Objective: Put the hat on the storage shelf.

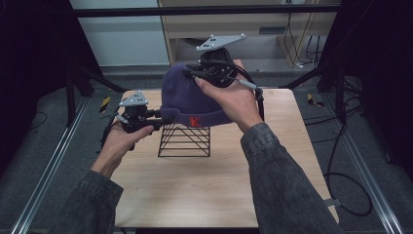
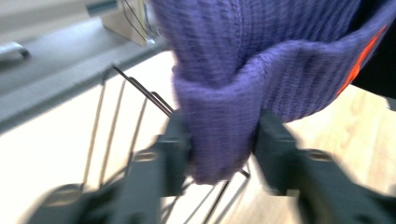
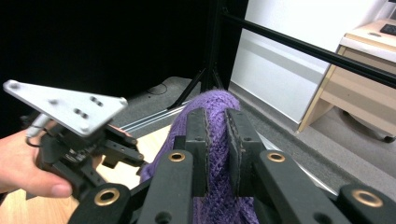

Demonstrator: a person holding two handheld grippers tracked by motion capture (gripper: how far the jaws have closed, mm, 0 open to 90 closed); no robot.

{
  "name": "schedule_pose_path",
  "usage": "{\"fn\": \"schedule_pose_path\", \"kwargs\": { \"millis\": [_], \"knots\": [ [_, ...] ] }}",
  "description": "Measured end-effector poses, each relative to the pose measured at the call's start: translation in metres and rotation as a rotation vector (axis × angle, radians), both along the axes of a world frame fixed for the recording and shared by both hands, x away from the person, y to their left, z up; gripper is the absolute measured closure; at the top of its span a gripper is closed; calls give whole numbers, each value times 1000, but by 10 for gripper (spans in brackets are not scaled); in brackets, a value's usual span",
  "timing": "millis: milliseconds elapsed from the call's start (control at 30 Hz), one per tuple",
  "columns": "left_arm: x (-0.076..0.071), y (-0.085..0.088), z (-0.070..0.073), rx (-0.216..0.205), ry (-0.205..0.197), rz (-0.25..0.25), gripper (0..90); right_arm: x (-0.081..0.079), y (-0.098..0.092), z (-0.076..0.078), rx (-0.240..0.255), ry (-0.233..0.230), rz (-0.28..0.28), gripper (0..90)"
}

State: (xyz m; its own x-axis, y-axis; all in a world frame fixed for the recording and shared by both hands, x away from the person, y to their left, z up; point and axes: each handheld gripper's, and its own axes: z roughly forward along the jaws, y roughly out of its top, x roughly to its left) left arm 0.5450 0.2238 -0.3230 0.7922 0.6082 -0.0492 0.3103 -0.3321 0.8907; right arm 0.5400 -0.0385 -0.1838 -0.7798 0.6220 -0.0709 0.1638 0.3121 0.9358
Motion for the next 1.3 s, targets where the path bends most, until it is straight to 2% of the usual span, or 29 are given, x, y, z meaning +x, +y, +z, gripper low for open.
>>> {"fn": "schedule_pose_path", "kwargs": {
  "millis": [67,167,400,633,800,967,1233,1300],
  "knots": [
    [0,0,2,-11,1,21,687,1,-3,-1,5,3,-8,804],
    [-2,0,4,-6,-12,32,711,4,-7,-2,7,4,-21,804],
    [-8,5,10,25,-30,77,729,14,-13,-9,6,22,-57,803],
    [-9,18,15,34,-34,131,733,25,-7,-15,-5,33,-77,801],
    [-8,24,16,46,-31,142,733,33,-1,-20,-15,45,-83,800],
    [-3,28,7,56,-19,169,732,42,4,-29,-37,61,-92,797],
    [9,30,-16,39,19,222,733,59,10,-50,-75,93,-103,796],
    [10,28,-21,48,24,218,733,63,11,-56,-81,102,-105,795]
  ]
}}
